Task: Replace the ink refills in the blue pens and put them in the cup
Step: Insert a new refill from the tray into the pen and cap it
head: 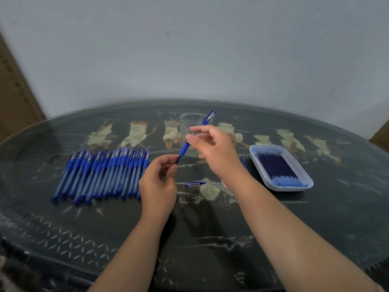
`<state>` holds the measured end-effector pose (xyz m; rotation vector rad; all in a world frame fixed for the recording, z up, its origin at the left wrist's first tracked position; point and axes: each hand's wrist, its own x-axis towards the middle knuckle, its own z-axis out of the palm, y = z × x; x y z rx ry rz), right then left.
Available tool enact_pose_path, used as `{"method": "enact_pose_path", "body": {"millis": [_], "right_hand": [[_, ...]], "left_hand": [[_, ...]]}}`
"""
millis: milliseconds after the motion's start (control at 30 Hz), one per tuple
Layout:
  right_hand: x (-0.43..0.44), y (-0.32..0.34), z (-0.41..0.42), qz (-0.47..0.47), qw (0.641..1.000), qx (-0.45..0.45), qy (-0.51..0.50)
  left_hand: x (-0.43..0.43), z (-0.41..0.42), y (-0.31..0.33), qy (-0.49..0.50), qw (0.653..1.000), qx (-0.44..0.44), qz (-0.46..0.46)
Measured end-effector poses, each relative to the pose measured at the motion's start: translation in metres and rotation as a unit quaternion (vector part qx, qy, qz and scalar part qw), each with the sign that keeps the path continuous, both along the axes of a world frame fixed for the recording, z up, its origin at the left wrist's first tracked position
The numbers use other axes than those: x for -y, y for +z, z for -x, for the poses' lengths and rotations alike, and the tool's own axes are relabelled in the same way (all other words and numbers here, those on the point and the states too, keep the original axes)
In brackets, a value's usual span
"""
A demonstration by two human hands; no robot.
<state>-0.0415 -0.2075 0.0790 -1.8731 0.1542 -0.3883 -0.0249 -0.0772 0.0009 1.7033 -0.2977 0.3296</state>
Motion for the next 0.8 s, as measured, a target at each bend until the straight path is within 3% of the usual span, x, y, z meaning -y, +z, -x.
{"method": "enact_pose_path", "body": {"millis": [367,533,567,667,733,800], "right_hand": [[-0.004,-0.002,-0.002,0.016,0.999,0.033,-0.034],[0.005,-0.016,0.001,-0.013,0.999,-0.041,-0.004],[0.009,-0.024,0.003,0.012,0.998,-0.068,-0.001],[0.014,-0.049,0.01,0.211,0.966,-0.147,0.036],[0.014,-0.062,0.013,0.309,0.94,-0.133,0.049],[0.013,-0.068,0.013,0.347,0.932,-0.094,0.047]], "left_hand": [[0.0,0.001,0.001,-0.005,1.0,-0.008,-0.002],[-0.001,0.001,0.0,0.0,1.0,-0.011,0.017],[0.0,0.001,0.001,-0.001,1.0,-0.015,0.023],[0.001,0.001,0.001,0.002,1.0,-0.013,0.021],[0.001,0.0,0.0,0.0,1.0,-0.012,0.014],[0.001,-0.001,-0.001,-0.007,1.0,-0.012,0.001]]}}
